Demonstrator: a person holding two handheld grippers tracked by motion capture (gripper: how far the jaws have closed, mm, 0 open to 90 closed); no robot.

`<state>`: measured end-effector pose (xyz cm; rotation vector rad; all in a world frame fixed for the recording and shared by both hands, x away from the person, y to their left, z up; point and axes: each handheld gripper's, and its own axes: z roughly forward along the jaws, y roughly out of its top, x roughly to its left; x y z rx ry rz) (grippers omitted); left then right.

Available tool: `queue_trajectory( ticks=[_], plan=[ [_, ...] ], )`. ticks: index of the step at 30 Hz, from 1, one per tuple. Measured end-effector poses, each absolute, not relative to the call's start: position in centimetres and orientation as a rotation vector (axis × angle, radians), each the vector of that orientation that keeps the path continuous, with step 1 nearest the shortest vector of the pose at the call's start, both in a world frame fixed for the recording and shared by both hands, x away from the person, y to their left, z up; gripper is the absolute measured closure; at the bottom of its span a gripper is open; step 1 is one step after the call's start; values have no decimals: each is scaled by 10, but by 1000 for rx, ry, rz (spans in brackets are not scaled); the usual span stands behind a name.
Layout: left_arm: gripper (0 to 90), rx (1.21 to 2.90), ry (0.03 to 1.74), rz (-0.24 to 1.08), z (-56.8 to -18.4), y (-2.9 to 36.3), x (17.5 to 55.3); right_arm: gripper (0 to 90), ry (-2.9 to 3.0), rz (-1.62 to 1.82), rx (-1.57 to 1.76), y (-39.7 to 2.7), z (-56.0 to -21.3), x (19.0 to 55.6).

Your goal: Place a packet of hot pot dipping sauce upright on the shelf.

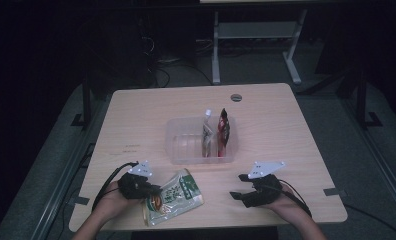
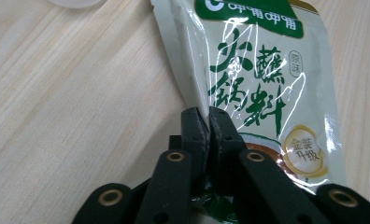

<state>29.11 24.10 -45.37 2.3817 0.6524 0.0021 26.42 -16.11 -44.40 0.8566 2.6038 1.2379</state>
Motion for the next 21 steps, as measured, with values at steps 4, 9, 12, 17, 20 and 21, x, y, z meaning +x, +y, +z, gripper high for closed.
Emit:
queue_trajectory(
  ticks=[4,9,12,17,20,21],
  plan=[
    [895,2338,666,-40,-452,245,292,316,2607,1239,861,-161,-445,265],
    [899,2281,651,-52,-445,251,292,310,2605,1244,904,-162,-444,266],
    [900,2247,642,-52,-440,252,290,298,2607,1255,917,-163,-443,268],
    [900,2198,604,-51,-430,250,285,262,2601,1292,967,-162,-440,268],
    [900,2167,583,-49,-425,249,283,253,2598,1319,964,-161,-439,270],
    [900,2155,578,-52,-424,249,282,252,2599,1323,969,-161,-439,270]
  ],
)
